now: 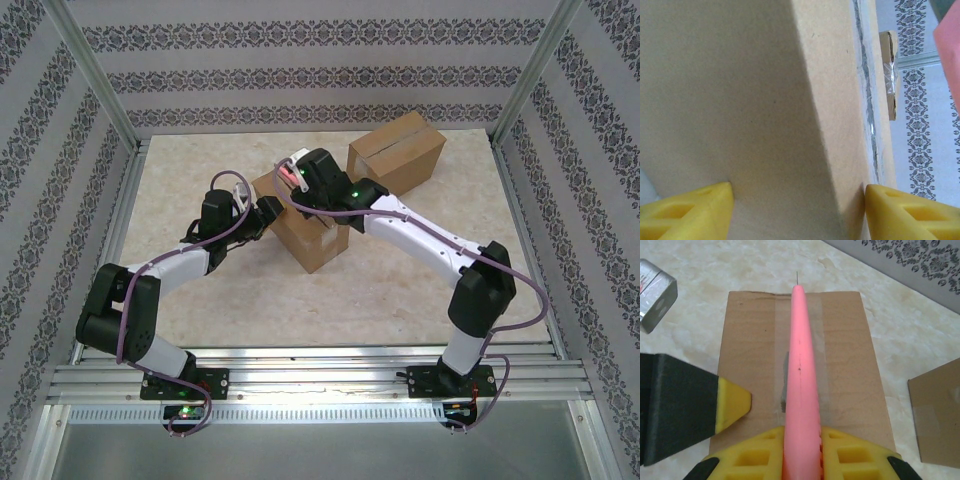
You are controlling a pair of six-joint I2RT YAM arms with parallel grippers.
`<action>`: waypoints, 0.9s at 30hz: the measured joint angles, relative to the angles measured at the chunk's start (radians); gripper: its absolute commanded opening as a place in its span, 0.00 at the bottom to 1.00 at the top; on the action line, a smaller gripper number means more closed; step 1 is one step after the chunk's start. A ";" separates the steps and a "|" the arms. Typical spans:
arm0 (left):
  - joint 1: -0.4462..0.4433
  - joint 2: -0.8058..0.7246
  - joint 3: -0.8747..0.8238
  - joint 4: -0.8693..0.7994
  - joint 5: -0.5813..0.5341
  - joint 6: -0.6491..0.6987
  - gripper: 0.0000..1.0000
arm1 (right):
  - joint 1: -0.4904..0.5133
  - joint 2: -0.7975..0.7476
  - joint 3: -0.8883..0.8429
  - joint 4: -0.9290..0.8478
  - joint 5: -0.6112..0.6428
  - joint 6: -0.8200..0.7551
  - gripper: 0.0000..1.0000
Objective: Unpack the express box
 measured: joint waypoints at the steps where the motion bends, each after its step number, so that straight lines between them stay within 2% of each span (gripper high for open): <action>1: 0.000 0.000 0.000 0.000 0.000 0.000 0.68 | 0.000 0.005 0.007 -0.001 0.007 -0.001 0.00; 27: 0.000 -0.011 0.013 -0.045 -0.006 0.001 0.69 | 0.013 0.044 0.027 -0.014 0.037 -0.004 0.00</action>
